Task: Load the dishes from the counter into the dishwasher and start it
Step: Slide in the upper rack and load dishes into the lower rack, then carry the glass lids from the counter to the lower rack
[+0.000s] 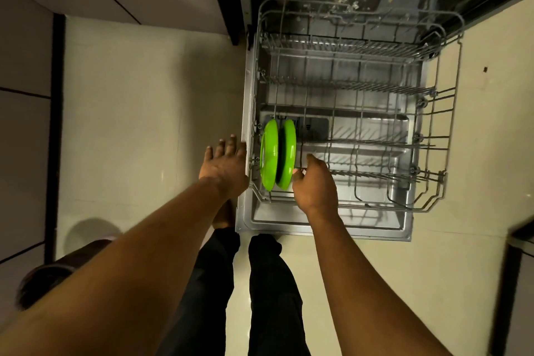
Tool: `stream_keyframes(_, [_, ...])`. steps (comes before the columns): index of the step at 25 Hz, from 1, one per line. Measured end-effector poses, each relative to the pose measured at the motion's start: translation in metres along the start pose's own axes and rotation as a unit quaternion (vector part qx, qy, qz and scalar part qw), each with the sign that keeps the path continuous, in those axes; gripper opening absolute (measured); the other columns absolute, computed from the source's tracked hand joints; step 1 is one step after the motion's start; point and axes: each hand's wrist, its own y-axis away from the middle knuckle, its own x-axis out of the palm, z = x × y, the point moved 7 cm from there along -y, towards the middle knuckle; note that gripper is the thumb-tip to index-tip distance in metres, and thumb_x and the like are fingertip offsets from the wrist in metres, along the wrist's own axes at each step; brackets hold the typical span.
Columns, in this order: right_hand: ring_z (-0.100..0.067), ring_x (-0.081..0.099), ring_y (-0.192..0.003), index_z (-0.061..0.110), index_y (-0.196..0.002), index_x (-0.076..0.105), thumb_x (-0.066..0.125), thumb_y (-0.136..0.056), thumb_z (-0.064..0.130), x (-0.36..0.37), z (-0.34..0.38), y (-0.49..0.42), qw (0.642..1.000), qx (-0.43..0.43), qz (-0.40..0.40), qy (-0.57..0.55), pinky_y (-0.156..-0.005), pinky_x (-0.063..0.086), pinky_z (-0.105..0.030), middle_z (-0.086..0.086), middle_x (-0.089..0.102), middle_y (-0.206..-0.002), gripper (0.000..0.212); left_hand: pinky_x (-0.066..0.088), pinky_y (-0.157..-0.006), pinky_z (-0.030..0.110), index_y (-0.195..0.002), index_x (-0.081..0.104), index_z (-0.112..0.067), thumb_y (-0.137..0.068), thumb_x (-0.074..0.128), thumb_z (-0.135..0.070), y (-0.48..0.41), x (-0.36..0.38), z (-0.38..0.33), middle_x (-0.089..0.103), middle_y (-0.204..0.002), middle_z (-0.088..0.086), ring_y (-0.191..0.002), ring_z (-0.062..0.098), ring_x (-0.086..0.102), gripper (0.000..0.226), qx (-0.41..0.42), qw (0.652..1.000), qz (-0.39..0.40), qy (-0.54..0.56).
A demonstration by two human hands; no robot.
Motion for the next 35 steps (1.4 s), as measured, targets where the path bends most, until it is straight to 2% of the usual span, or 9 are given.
stream_keyframes(4, [-0.032, 0.038, -0.134, 0.005, -0.135, 0.047, 0.053, -0.094, 0.023, -0.030, 0.027, 0.043, 0.986, -0.088, -0.024, 0.136, -0.110, 0.035, -0.042, -0.014, 0.045, -0.141, 0.045, 0.005, -0.122, 0.052, -0.157, 0.001, -0.017, -0.095, 0.051, -0.027, 0.066, -0.020, 0.001, -0.011, -0.164, 0.010, -0.151, 0.031, -0.004, 0.081, -0.005, 0.999, -0.042, 0.034])
stream_keyframes(7, [-0.032, 0.018, -0.146, 0.007, -0.146, 0.034, 0.051, -0.096, 0.025, -0.058, 0.052, 0.093, 0.979, -0.112, -0.010, 0.170, -0.118, 0.022, -0.045, -0.014, 0.031, -0.153, 0.055, 0.006, -0.121, 0.051, -0.157, 0.002, -0.017, -0.095, 0.050, -0.029, 0.133, -0.036, 0.004, -0.011, -0.164, 0.009, -0.151, 0.032, -0.003, 0.080, -0.020, 0.996, -0.064, 0.051])
stream_keyframes(10, [-0.031, 0.010, -0.148, 0.010, -0.149, 0.027, 0.049, -0.096, 0.024, -0.083, 0.087, 0.146, 0.964, -0.173, -0.008, 0.201, -0.120, 0.014, -0.047, -0.012, 0.022, -0.158, 0.060, 0.007, -0.121, 0.051, -0.158, 0.003, -0.018, -0.095, 0.049, -0.029, 0.203, -0.055, 0.016, -0.011, -0.164, 0.009, -0.151, 0.031, -0.003, 0.079, -0.052, 0.993, -0.085, 0.070])
stream_keyframes(15, [-0.028, 0.003, -0.150, 0.012, -0.152, 0.022, 0.047, -0.098, 0.025, -0.130, 0.172, 0.202, 0.935, -0.279, -0.049, 0.214, -0.121, 0.010, -0.046, -0.011, 0.016, -0.160, 0.061, 0.005, -0.121, 0.051, -0.158, 0.004, -0.018, -0.097, 0.046, -0.026, 0.293, -0.108, 0.055, -0.010, -0.165, 0.008, -0.152, 0.030, -0.004, 0.074, -0.101, 0.976, -0.170, 0.095])
stream_keyframes(20, [-0.026, 0.005, -0.150, 0.011, -0.152, 0.021, 0.049, -0.097, 0.026, -0.174, 0.281, 0.238, 0.884, -0.387, -0.129, 0.228, -0.122, 0.010, -0.042, -0.009, 0.018, -0.160, 0.063, 0.003, -0.120, 0.053, -0.157, 0.007, -0.018, -0.096, 0.045, -0.020, 0.349, -0.172, 0.107, -0.008, -0.165, 0.010, -0.151, 0.032, -0.004, 0.072, -0.145, 0.941, -0.277, 0.127])
stream_keyframes(23, [-0.026, 0.008, -0.149, 0.011, -0.152, 0.022, 0.052, -0.096, 0.025, -0.183, 0.355, 0.267, 0.846, -0.452, -0.163, 0.232, -0.121, 0.010, -0.042, -0.010, 0.022, -0.159, 0.065, 0.003, -0.120, 0.054, -0.157, 0.008, -0.017, -0.096, 0.047, -0.024, 0.385, -0.208, 0.154, -0.008, -0.165, 0.010, -0.151, 0.032, -0.004, 0.073, -0.166, 0.913, -0.342, 0.146])
stream_keyframes(27, [-0.026, 0.005, -0.150, 0.011, -0.153, 0.018, 0.051, -0.096, 0.026, -0.175, 0.454, 0.306, 0.802, -0.510, -0.186, 0.249, -0.120, 0.007, -0.041, -0.010, 0.017, -0.160, 0.068, 0.001, -0.121, 0.055, -0.158, 0.006, -0.018, -0.098, 0.045, -0.027, 0.422, -0.240, 0.238, -0.011, -0.164, 0.010, -0.151, 0.033, -0.008, 0.072, -0.186, 0.887, -0.393, 0.159])
stream_keyframes(35, [-0.024, 0.001, -0.150, 0.012, -0.154, 0.014, 0.047, -0.097, 0.029, -0.133, 0.631, 0.381, 0.755, -0.568, -0.237, 0.227, -0.121, 0.004, -0.039, -0.009, 0.012, -0.162, 0.068, 0.000, -0.121, 0.054, -0.158, 0.006, -0.019, -0.096, 0.047, -0.026, 0.483, -0.285, 0.423, -0.013, -0.164, 0.010, -0.151, 0.033, -0.007, 0.074, -0.231, 0.851, -0.442, 0.167])
